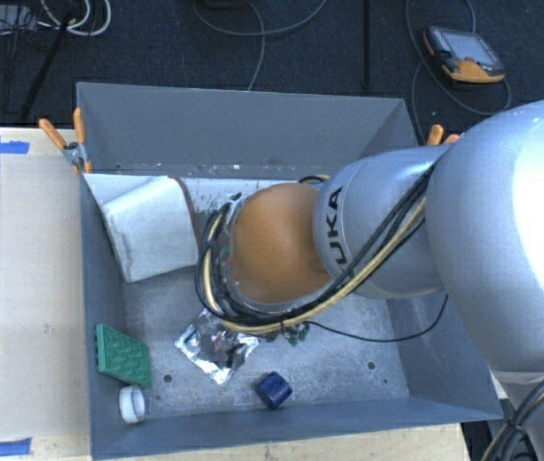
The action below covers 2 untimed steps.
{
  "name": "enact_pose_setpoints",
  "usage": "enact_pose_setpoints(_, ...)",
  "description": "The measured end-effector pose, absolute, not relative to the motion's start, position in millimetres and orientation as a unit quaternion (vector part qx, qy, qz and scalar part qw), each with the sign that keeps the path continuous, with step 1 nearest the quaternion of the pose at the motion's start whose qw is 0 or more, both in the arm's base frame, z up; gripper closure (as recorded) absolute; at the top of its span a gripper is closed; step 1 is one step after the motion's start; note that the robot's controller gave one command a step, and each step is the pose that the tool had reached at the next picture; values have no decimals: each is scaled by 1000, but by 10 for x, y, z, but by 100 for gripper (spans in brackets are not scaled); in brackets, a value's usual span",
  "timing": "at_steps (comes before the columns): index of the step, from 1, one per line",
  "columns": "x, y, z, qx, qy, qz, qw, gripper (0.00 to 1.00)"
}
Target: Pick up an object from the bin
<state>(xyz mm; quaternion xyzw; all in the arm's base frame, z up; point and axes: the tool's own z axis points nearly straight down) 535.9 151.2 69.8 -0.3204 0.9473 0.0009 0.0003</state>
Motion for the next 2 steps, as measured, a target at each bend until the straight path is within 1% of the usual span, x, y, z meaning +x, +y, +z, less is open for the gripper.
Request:
enact_pose_setpoints(1, 5358, 1509, 696, -320, 947, 1, 0, 0)
enact_pose_setpoints(2, 5358, 1512, 698, -320, 947, 1, 0, 100)
